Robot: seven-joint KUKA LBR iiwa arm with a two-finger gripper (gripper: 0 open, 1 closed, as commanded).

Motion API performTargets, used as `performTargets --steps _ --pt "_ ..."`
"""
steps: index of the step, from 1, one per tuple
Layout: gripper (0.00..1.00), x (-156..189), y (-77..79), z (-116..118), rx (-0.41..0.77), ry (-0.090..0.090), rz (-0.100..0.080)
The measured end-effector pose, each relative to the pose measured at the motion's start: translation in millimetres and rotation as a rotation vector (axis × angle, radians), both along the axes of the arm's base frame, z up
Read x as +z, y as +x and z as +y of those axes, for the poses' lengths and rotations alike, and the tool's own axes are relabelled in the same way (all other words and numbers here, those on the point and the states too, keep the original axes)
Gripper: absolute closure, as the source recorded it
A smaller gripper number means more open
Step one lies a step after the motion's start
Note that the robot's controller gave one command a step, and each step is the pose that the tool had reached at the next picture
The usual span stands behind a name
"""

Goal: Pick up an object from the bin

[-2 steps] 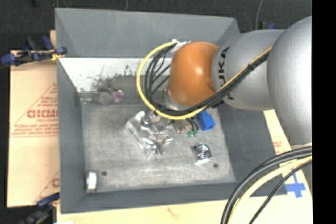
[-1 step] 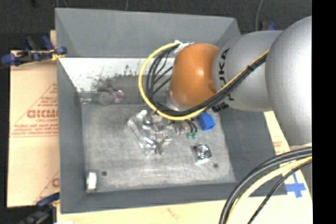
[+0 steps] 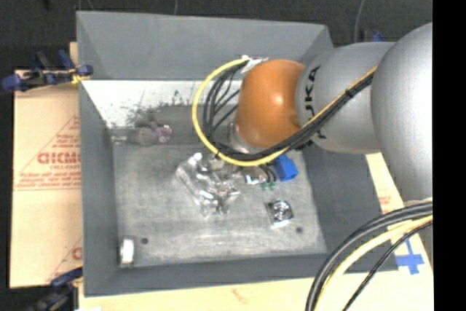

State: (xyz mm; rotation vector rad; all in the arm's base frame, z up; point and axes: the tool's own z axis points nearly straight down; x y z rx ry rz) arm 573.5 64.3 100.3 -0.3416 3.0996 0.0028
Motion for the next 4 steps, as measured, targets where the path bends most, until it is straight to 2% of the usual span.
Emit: performTargets --steps 1,2,3,4 --pt "1.0 0 -0.1 0 0.035 -0.001 0.001" --pt "1.0 67 1.8 -4 0.029 -0.006 0.014" --pt "1.0 179 7.6 -18 0.099 -0.008 0.013" --pt "1.0 189 2.3 -59 0.428 -0.012 0.019"
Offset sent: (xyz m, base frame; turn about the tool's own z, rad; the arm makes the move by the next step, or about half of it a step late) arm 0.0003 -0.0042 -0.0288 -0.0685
